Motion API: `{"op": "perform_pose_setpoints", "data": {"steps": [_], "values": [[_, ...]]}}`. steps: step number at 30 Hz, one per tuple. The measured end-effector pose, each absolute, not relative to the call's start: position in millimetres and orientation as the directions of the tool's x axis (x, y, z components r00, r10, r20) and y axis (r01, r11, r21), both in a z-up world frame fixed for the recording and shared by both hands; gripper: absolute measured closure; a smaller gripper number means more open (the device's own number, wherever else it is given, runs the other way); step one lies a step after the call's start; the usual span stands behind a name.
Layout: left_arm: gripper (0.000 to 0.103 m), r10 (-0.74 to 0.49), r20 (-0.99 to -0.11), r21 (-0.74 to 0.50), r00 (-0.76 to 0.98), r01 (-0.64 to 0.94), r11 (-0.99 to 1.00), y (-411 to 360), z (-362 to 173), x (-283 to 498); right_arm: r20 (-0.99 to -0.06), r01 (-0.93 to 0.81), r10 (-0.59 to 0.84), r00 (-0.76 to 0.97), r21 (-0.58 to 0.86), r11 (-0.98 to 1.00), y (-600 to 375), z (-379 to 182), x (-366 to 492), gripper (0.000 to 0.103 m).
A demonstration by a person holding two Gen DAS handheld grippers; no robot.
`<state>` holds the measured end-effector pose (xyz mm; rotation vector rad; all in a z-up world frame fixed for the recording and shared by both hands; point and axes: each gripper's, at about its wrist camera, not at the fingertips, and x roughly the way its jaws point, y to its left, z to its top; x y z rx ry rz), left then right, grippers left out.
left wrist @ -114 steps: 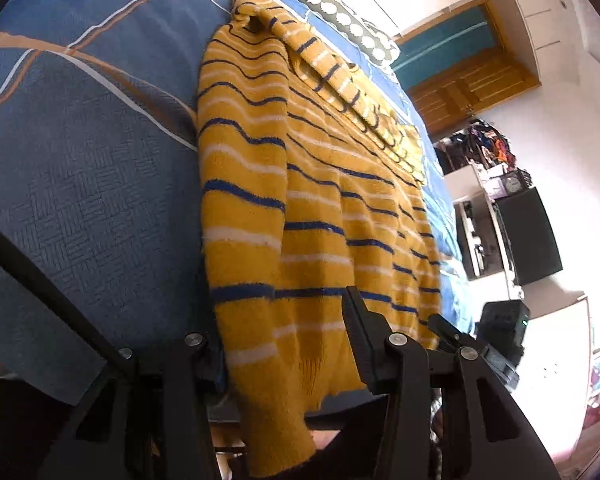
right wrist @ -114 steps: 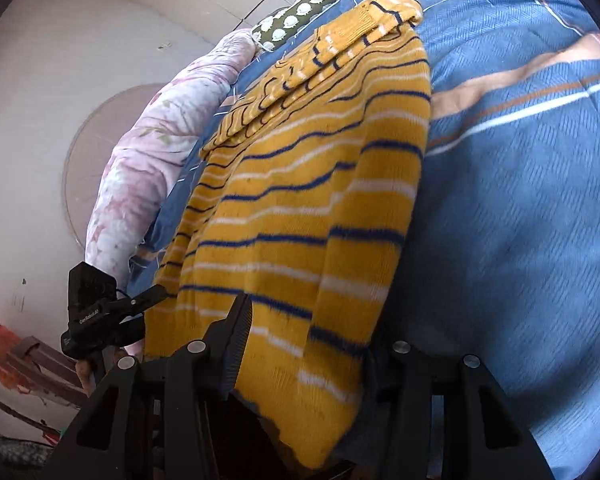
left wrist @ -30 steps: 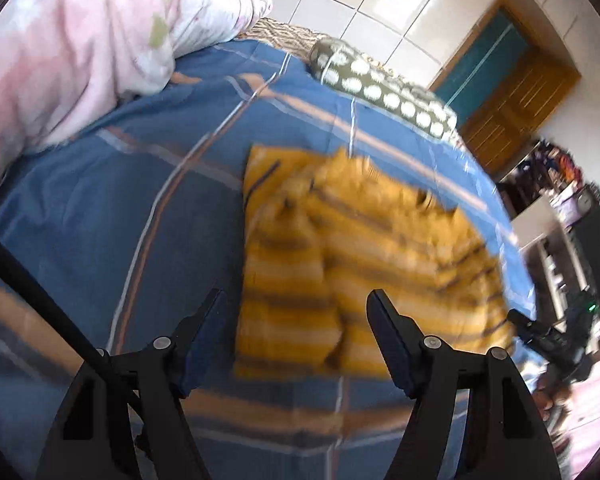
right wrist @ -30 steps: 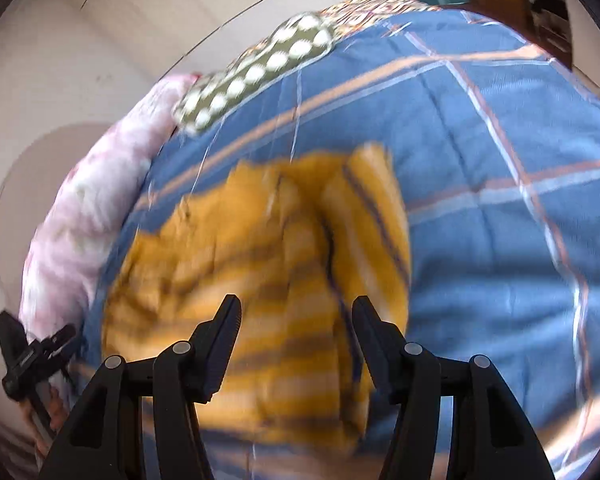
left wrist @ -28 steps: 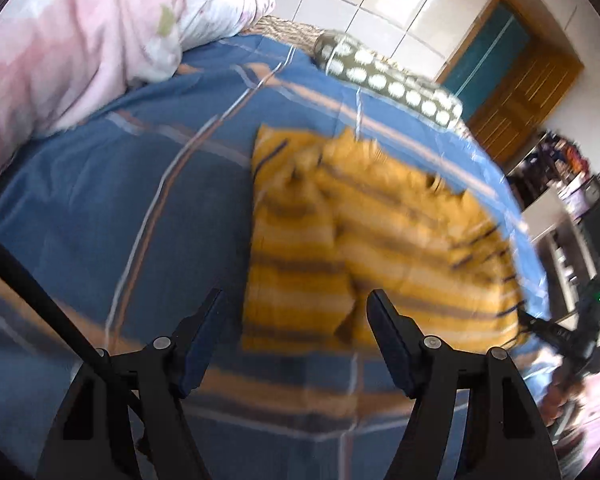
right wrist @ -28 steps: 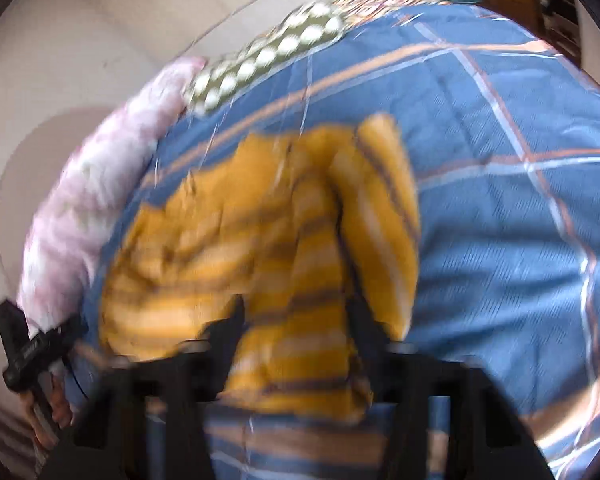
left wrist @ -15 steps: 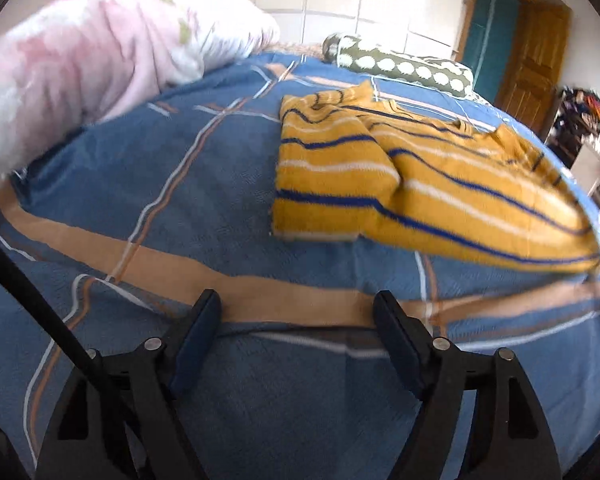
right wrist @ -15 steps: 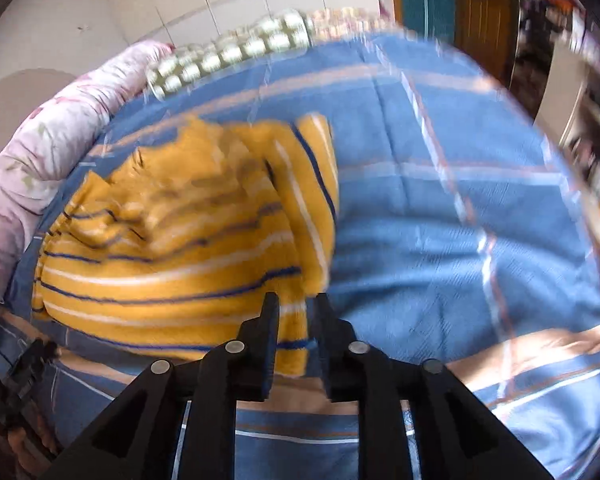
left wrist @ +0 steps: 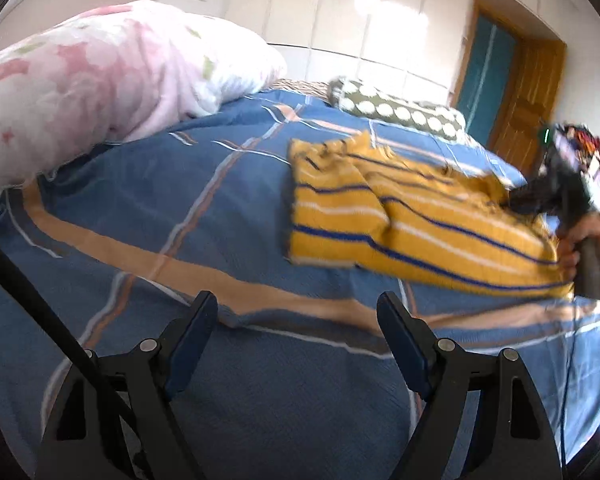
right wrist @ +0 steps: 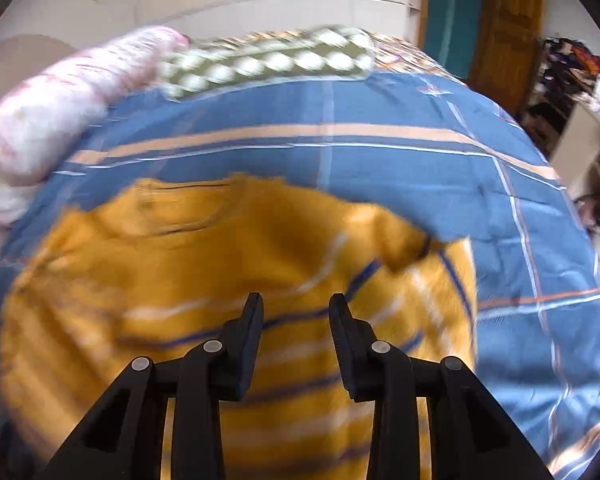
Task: Fold small clothes
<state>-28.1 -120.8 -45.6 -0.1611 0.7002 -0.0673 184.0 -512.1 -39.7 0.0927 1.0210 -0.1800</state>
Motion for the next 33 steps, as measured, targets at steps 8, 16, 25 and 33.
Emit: {"op": "perform_pose_setpoints", "data": {"steps": [8,16,25,33], "values": [[0.022,0.087,-0.615,-0.202,0.783,-0.263,0.943,-48,-37,-19,-0.811,0.070,-0.036,0.585,0.007,0.997,-454,-1,170,0.068],[0.022,0.132,-0.662,-0.241,0.738,-0.376,0.895,-10,-49,-15,-0.791,-0.518,0.384,0.476,0.101,0.849,-267,13,91,0.067],[0.022,0.141,-0.685,-0.277,0.715,-0.435,0.857,13,-55,-23,-0.794,-0.656,0.157,0.587,-0.353,0.667,-188,-49,46,0.060],[0.022,0.140,-0.675,-0.307,0.724,-0.449,0.839,20,-55,-25,-0.823,-0.598,0.387,0.416,0.073,0.798,-192,-18,87,0.095]]}}
